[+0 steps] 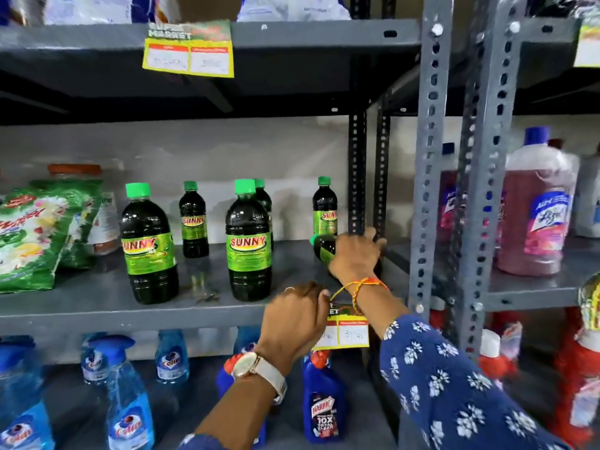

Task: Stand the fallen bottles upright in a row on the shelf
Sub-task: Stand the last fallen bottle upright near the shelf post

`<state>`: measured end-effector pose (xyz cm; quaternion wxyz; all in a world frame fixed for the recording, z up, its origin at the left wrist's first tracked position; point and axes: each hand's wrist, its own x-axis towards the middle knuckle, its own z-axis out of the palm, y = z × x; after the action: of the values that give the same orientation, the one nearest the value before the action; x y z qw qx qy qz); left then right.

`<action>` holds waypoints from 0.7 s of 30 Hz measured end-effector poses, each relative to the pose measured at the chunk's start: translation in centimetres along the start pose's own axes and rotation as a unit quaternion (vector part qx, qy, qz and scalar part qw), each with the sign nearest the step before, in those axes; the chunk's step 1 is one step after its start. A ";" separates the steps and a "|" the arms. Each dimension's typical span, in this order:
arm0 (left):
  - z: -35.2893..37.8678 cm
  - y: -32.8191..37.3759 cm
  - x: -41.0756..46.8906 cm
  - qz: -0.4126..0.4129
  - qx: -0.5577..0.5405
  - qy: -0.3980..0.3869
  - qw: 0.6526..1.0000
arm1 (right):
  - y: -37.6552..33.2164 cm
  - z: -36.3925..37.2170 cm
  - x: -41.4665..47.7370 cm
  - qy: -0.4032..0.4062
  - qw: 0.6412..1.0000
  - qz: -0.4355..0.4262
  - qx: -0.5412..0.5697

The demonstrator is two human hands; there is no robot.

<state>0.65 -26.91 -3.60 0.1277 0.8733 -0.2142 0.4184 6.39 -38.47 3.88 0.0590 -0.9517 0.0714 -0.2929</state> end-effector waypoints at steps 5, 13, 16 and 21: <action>0.2 -0.5 0.0 0.005 0.002 0.014 1.000 | 1.8 1.5 0.4 0.057 0.946 -0.025 0.319; 1.1 -0.4 0.5 -0.025 -0.010 0.026 0.999 | 2.6 2.6 1.1 -0.010 0.848 -0.007 0.530; 1.1 -0.5 0.5 -0.025 0.000 0.035 0.999 | 2.2 2.8 1.3 -0.028 0.841 0.014 0.540; 0.7 -0.5 1.0 -0.059 0.028 0.028 0.997 | 2.4 3.6 2.0 -0.033 0.841 0.035 0.539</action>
<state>1.91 -27.05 -3.25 0.1337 0.8757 -0.1467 0.4402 9.81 -40.91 1.60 0.5749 -0.7758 -0.0660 -0.2516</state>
